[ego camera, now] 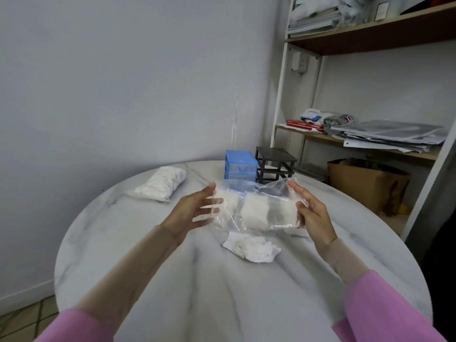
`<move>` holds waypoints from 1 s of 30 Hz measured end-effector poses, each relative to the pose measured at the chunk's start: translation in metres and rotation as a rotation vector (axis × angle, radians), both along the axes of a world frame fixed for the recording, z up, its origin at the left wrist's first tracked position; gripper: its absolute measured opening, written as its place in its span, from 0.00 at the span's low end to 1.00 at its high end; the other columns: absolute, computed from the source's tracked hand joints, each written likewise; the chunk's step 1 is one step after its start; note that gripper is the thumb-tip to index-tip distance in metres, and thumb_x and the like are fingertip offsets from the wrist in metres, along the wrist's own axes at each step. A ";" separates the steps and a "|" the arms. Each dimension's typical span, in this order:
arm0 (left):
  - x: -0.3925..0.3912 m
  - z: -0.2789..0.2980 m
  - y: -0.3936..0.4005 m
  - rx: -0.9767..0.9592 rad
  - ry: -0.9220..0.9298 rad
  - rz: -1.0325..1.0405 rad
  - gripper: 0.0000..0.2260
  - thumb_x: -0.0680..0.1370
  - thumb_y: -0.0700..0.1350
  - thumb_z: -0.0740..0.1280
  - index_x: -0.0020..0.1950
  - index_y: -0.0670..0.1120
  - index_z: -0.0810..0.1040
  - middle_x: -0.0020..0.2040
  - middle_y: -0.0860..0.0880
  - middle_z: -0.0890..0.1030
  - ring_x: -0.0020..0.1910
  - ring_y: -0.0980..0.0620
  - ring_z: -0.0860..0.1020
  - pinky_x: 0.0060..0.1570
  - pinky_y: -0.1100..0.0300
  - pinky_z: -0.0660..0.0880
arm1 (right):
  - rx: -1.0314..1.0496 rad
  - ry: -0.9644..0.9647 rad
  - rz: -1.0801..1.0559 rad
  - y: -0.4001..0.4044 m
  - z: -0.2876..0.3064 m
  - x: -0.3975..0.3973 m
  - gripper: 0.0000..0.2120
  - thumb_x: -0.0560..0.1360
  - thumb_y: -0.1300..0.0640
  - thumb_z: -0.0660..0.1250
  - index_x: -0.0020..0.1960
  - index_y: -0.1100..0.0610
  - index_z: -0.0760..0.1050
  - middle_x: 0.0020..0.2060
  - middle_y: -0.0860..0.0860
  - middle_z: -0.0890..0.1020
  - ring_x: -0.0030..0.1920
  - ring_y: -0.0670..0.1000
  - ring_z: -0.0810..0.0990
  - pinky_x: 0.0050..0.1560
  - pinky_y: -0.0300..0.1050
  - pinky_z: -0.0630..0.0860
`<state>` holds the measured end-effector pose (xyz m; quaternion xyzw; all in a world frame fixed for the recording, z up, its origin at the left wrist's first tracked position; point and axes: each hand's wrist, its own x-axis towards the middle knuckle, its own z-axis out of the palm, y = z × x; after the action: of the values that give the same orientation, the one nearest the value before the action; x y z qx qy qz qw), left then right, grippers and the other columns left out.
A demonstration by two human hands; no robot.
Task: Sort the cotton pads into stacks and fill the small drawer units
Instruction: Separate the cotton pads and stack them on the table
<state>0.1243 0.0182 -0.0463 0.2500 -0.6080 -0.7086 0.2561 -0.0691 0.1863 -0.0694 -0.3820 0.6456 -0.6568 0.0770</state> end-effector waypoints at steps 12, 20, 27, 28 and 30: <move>0.006 0.001 -0.005 0.059 0.016 0.066 0.05 0.76 0.39 0.66 0.48 0.43 0.81 0.42 0.48 0.84 0.35 0.58 0.82 0.41 0.67 0.74 | -0.018 0.078 0.090 0.013 0.004 -0.002 0.22 0.78 0.72 0.53 0.63 0.52 0.71 0.63 0.45 0.75 0.23 0.42 0.64 0.27 0.32 0.69; 0.006 0.000 -0.011 0.194 -0.003 0.053 0.04 0.74 0.37 0.68 0.47 0.44 0.80 0.37 0.52 0.84 0.38 0.59 0.82 0.42 0.69 0.76 | -0.036 0.100 0.069 0.018 0.005 -0.008 0.15 0.77 0.62 0.61 0.62 0.53 0.74 0.57 0.44 0.80 0.23 0.44 0.62 0.33 0.30 0.73; 0.000 -0.004 -0.008 0.139 0.112 0.334 0.10 0.74 0.33 0.66 0.53 0.43 0.76 0.41 0.48 0.79 0.40 0.56 0.76 0.46 0.67 0.72 | -0.037 0.123 0.100 0.016 0.006 -0.004 0.17 0.77 0.68 0.60 0.63 0.54 0.72 0.60 0.40 0.75 0.22 0.42 0.66 0.24 0.33 0.71; -0.003 -0.004 -0.006 0.121 0.152 0.369 0.10 0.75 0.33 0.65 0.54 0.43 0.75 0.41 0.48 0.79 0.40 0.56 0.76 0.46 0.66 0.73 | -0.042 0.128 0.091 0.014 0.005 -0.003 0.17 0.77 0.68 0.60 0.63 0.54 0.72 0.60 0.40 0.75 0.22 0.42 0.65 0.24 0.33 0.71; -0.006 -0.004 -0.003 0.101 0.230 0.319 0.08 0.78 0.35 0.62 0.54 0.45 0.72 0.43 0.47 0.77 0.42 0.54 0.77 0.47 0.60 0.74 | -0.060 0.131 0.066 0.009 0.003 -0.003 0.17 0.78 0.67 0.59 0.64 0.55 0.72 0.61 0.39 0.75 0.22 0.42 0.64 0.25 0.33 0.71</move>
<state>0.1182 0.0155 -0.0507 0.2729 -0.4910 -0.7128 0.4200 -0.0724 0.1957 -0.0662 -0.4475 0.6164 -0.6464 0.0447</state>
